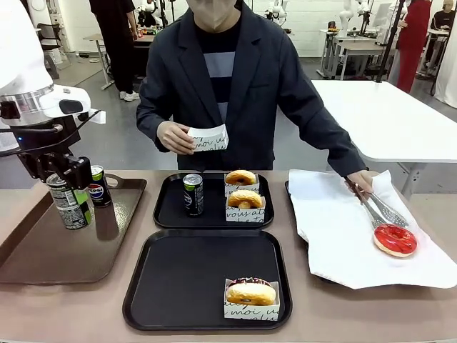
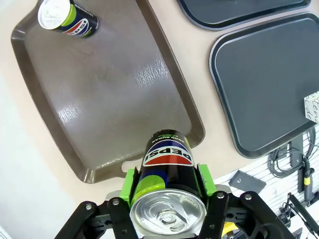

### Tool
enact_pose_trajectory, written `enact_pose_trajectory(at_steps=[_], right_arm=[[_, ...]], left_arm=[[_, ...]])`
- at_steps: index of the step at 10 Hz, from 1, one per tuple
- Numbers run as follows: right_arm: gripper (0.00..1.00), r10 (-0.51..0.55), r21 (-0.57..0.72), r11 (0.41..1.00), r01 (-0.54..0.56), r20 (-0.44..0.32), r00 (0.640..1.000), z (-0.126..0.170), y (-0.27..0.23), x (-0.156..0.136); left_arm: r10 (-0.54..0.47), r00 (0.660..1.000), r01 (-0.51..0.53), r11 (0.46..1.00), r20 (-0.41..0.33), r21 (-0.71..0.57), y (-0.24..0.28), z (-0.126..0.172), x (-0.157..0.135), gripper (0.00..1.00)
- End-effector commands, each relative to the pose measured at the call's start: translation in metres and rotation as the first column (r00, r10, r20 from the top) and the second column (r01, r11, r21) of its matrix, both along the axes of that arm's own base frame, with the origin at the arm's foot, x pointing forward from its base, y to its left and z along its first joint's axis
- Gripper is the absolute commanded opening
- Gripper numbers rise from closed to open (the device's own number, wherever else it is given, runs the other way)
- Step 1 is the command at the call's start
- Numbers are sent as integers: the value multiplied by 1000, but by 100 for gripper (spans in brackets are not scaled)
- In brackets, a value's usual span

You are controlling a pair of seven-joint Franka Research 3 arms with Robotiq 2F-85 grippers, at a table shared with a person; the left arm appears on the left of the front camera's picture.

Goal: Set up donuts and drinks on trays.
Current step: Pick up one Pepsi coke from the Handle tray and place it on the Flat Tray without a Pepsi coke.

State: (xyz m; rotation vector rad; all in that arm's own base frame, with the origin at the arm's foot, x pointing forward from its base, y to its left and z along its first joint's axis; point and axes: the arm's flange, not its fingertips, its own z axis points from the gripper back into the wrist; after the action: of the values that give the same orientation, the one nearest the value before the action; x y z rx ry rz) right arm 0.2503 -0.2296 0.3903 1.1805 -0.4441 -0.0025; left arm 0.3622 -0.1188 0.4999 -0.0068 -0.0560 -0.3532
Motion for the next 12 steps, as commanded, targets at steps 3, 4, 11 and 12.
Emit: enact_pose_trajectory(at_steps=[3, 4, 11, 12], right_arm=[[100, 0, 12, 1000, 0, 25, 1000, -1, -1, 2], [100, 0, 12, 1000, 0, 25, 1000, -1, -1, 2], [100, 0, 12, 1000, 0, 25, 1000, -1, -1, 2], [100, 0, 12, 1000, 0, 25, 1000, -1, -1, 2]], left_arm=[[-48, 999, 49, 998, 20, -31, -12, -4, 2, 58], [-71, 997, 72, 996, 22, -46, -28, -6, 3, 58], [-211, 977, 211, 977, -31, -26, -150, -27, 29, 58], [-232, 972, 232, 973, -42, -16, -166, -33, 30, 58]])
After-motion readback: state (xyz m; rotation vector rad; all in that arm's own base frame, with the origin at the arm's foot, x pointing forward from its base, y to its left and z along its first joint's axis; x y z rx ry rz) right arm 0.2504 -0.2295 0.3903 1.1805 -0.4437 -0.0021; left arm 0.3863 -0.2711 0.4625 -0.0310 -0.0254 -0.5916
